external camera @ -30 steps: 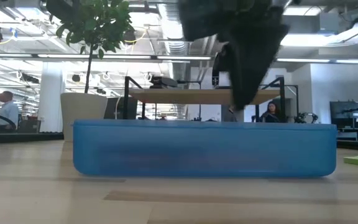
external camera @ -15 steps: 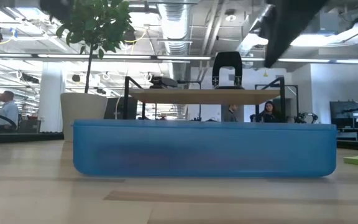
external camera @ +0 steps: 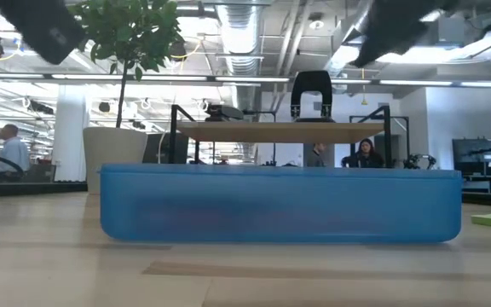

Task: Pack school essentials
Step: Put the blue eraser into the blue supply box

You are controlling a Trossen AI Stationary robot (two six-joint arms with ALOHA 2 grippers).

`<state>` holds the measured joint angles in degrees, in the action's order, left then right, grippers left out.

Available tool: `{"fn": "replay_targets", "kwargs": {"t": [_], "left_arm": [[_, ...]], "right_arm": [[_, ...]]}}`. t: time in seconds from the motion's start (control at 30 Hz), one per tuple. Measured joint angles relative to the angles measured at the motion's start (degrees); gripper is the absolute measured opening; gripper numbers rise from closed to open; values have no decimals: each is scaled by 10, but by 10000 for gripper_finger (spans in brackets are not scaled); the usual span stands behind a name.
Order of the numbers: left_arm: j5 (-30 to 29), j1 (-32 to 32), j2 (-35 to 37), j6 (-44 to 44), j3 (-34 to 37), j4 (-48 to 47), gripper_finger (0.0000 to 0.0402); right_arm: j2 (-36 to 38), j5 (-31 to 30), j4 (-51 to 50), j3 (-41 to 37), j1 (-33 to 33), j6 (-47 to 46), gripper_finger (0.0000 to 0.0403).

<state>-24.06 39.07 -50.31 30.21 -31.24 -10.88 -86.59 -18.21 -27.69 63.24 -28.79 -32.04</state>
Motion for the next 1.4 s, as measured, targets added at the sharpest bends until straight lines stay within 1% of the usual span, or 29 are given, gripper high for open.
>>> {"fn": "replay_targets", "kwargs": {"t": [0.07,0.17,0.33,0.53,0.67,0.8,0.93,1.0,1.13,1.27,1.33,1.4], "left_arm": [[-12,13,-9,23,-1,-8,102],[-21,32,-21,47,-1,-24,102],[-22,58,-35,63,-1,-27,102],[-52,77,-37,71,-1,-42,102],[-46,78,-37,74,-1,-46,102],[-18,78,-37,93,-1,-67,102],[16,79,-37,151,-1,-98,98],[40,87,-37,192,-1,-108,90],[59,112,-51,284,-1,-125,65],[72,144,-89,381,-10,-130,50],[74,162,-117,414,-27,-134,48],[74,179,-150,445,-56,-157,48]], "right_arm": [[0,0,25,0,3,32,152],[1,0,49,1,9,53,153],[0,0,72,0,14,91,154],[0,2,78,0,41,110,155],[0,3,93,0,57,141,155],[0,25,112,0,72,172,155],[0,32,126,0,84,194,155],[0,33,128,0,87,203,155],[0,33,132,0,87,226,155],[0,33,137,0,87,250,155],[0,33,137,0,87,260,155],[0,33,136,0,87,265,155]]}}
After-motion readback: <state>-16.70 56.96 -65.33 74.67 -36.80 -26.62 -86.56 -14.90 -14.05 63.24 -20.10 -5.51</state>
